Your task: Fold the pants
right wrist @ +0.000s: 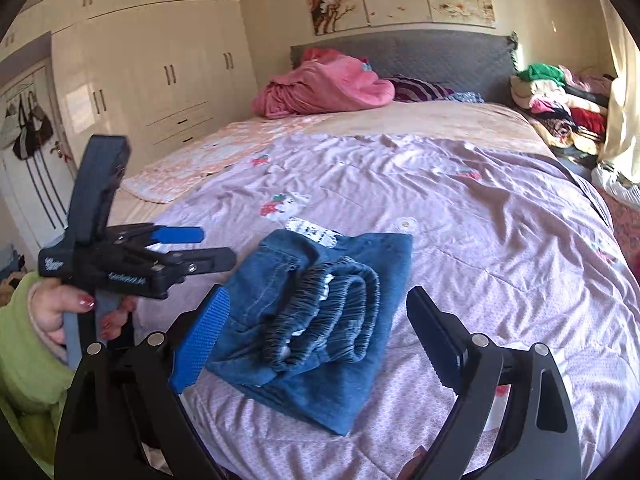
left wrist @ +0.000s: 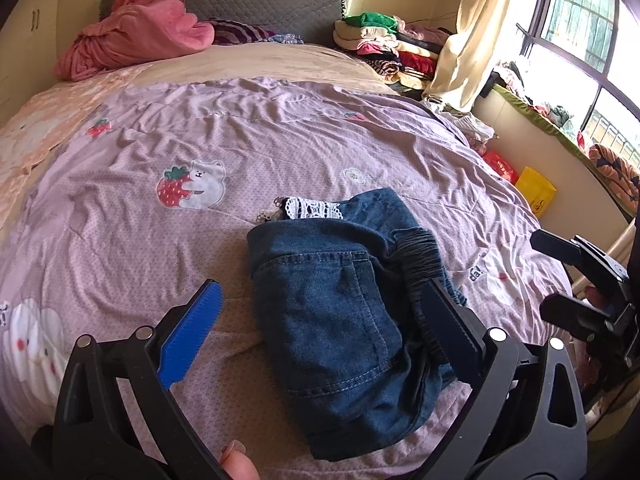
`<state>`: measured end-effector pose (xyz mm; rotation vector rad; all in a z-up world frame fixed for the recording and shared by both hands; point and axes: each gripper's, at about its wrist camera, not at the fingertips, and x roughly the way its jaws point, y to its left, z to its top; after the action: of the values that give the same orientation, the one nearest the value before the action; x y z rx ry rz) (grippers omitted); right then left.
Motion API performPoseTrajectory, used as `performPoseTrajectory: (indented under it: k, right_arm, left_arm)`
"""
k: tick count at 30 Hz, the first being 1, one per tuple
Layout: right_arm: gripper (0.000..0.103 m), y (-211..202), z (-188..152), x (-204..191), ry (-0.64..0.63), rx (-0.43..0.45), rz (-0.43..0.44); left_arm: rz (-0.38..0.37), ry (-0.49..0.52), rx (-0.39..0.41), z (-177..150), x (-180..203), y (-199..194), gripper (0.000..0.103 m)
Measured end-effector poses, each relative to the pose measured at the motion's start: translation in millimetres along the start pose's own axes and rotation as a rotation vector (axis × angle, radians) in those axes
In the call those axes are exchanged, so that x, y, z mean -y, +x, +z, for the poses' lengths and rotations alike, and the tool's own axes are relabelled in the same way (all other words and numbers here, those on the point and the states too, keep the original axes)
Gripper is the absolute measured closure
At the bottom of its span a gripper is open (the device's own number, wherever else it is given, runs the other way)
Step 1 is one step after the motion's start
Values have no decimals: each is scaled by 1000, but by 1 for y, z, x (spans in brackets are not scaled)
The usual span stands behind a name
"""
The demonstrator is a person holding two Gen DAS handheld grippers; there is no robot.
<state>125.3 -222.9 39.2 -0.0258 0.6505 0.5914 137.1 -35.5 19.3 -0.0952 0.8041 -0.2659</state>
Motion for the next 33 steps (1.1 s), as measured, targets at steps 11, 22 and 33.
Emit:
performPoseTrajectory:
  k: [11, 22, 33]
  right_arm:
    - [24, 38, -18, 41, 164, -119, -73]
    - [43, 77, -18, 58, 209, -201, -28]
    - [52, 113, -21, 63, 275, -257, 102]
  left_arm:
    - [36, -50, -42, -17, -15, 18, 10]
    - [49, -48, -100, -27, -13, 47, 10]
    - [19, -90, -117, -27, -16, 64, 10]
